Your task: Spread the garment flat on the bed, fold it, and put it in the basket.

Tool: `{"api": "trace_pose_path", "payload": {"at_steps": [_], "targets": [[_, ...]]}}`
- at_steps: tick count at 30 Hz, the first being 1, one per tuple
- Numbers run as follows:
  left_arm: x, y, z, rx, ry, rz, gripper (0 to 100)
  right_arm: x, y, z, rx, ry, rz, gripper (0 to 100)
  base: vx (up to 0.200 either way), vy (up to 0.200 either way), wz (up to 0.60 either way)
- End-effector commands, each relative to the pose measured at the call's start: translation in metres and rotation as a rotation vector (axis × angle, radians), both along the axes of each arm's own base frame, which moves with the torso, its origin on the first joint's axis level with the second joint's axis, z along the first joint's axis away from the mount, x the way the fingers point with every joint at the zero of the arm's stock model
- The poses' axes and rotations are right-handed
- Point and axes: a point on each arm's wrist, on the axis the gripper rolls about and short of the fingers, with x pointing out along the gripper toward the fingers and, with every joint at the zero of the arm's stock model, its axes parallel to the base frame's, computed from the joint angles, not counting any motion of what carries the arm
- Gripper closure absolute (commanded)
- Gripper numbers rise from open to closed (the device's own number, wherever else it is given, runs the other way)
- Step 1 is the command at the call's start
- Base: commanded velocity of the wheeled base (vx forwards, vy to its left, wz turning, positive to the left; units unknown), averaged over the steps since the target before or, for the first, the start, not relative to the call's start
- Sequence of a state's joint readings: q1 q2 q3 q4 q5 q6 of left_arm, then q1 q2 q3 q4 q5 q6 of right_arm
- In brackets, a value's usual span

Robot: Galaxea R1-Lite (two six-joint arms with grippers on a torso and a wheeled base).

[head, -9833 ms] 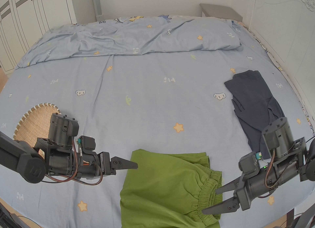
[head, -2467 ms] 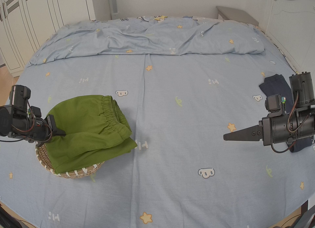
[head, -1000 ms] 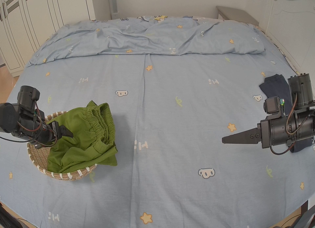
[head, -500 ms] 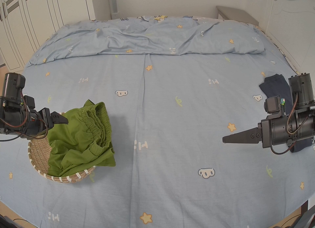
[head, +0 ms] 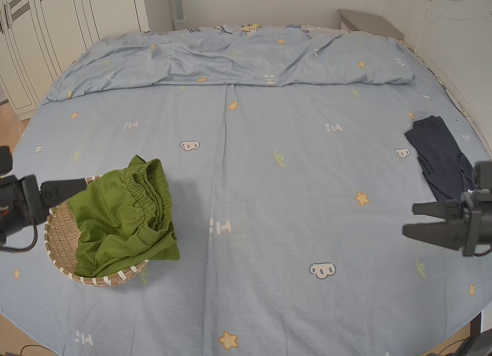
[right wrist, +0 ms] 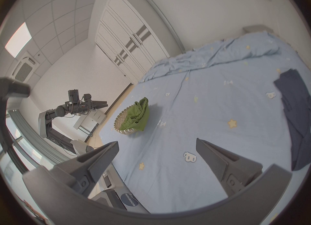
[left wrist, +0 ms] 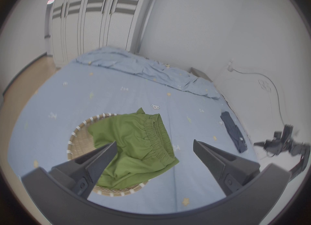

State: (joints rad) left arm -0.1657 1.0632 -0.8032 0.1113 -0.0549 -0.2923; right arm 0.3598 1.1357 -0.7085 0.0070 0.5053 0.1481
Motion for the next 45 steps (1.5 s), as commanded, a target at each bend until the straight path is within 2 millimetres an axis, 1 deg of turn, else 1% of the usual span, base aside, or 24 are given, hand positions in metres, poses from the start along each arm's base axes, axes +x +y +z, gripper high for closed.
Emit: {"api": "trace_pose_path", "payload": {"at_steps": [1, 3, 4, 5, 6, 7, 8, 9, 10, 11, 12, 15, 19, 20, 23, 27, 30, 33, 34, 35, 36, 38, 42, 45], "targets": [[-0.089, 0.015, -0.044, 0.230, -0.243, 0.020, 0, -0.103, -0.041, -0.031, 0.033, -0.249, -0.093, 0, 0.000, 0.000, 0.00], [-0.098, 0.018, -0.053, 0.249, -0.271, 0.062, 0, -0.117, -0.047, -0.041, 0.048, -0.278, -0.101, 0, 0.000, 0.000, 0.00], [-0.106, 0.020, -0.061, 0.240, -0.308, 0.080, 0, -0.130, -0.051, -0.055, 0.057, -0.297, -0.105, 0, 0.000, 0.000, 0.00], [-0.110, 0.021, -0.068, 0.235, -0.326, 0.083, 0, -0.136, -0.054, -0.064, 0.063, -0.300, -0.108, 0, 0.000, 0.000, 0.00], [-0.112, 0.022, -0.070, 0.234, -0.332, 0.084, 0, -0.138, -0.054, -0.067, 0.065, -0.302, -0.110, 0, 0.000, 0.000, 0.00], [-0.121, 0.024, -0.086, 0.228, -0.358, 0.090, 0, -0.148, -0.058, -0.085, 0.069, -0.315, -0.124, 0, 0.000, 0.000, 0.00], [-0.125, 0.025, -0.094, 0.228, -0.359, 0.091, 0, -0.152, -0.060, -0.093, 0.069, -0.319, -0.138, 0, 0.000, 0.000, 0.00], [-0.126, 0.025, -0.096, 0.228, -0.359, 0.093, 0, -0.153, -0.060, -0.094, 0.069, -0.322, -0.143, 0, 0.000, 0.000, 0.00], [-0.133, 0.027, -0.114, 0.234, -0.360, 0.125, 0, -0.160, -0.062, -0.106, 0.067, -0.331, -0.180, 0, 0.000, 0.000, 0.00], [-0.135, 0.027, -0.118, 0.233, -0.363, 0.146, 0, -0.161, -0.062, -0.108, 0.067, -0.330, -0.189, 0, 0.000, 0.000, 0.00], [-0.140, 0.028, -0.128, 0.236, -0.369, 0.185, 0, -0.165, -0.062, -0.112, 0.069, -0.327, -0.212, 0, 0.000, 0.000, 0.00], [-0.148, 0.027, -0.147, 0.232, -0.397, 0.209, 0, -0.172, -0.064, -0.115, 0.092, -0.318, -0.245, 0, 0.000, 0.000, 0.00], [-0.155, 0.026, -0.169, 0.226, -0.413, 0.242, 0, -0.171, -0.065, -0.118, 0.079, -0.311, -0.326, 0, 0.000, 0.000, 0.00], [-0.156, 0.026, -0.170, 0.218, -0.412, 0.248, 0, -0.171, -0.065, -0.118, 0.078, -0.313, -0.339, 0, 0.000, 0.000, 0.00], [-0.160, 0.026, -0.170, 0.064, -0.438, 0.275, 0, -0.172, -0.066, -0.117, 0.078, -0.304, -0.362, 0, 0.000, 0.000, 0.00], [-0.160, 0.026, -0.169, 0.032, -0.440, 0.277, 0, -0.171, -0.064, -0.119, 0.065, -0.294, -0.404, 0, 0.000, 0.000, 0.00], [-0.160, 0.025, -0.170, 0.047, -0.440, 0.269, 0, -0.171, -0.063, -0.122, 0.051, -0.294, -0.450, 0, 0.000, 0.000, 0.00], [-0.160, 0.024, -0.170, 0.118, -0.442, 0.183, 0, -0.168, -0.061, -0.129, 0.029, -0.277, -0.518, 0, 0.000, 0.000, 0.00], [-0.159, 0.023, -0.171, 0.191, -0.453, 0.154, 0, -0.167, -0.061, -0.137, 0.003, -0.276, -0.565, 0, 0.000, 0.000, 0.00], [-0.159, 0.023, -0.171, 0.199, -0.453, 0.153, 0, -0.167, -0.060, -0.136, 0.002, -0.278, -0.571, 0, 0.000, 0.000, 0.00], [-0.159, 0.024, -0.177, 0.312, -0.409, 0.136, 0, -0.171, -0.058, -0.138, 0.003, -0.342, -0.616, 0, 0.000, 0.000, 0.00], [-0.159, 0.024, -0.178, 0.344, -0.404, 0.128, 0, -0.174, -0.059, -0.139, -0.012, -0.380, -0.621, 0, 0.000, 0.000, 0.00], [-0.159, 0.024, -0.178, 0.304, -0.406, 0.133, 0, -0.172, -0.060, -0.140, -0.148, -0.439, -0.622, 0, 0.000, 0.000, 0.00], [-0.159, 0.024, -0.177, 0.285, -0.406, 0.134, 0, -0.171, -0.060, -0.143, -0.184, -0.452, -0.624, 0, 0.000, 0.000, 0.00]]}}
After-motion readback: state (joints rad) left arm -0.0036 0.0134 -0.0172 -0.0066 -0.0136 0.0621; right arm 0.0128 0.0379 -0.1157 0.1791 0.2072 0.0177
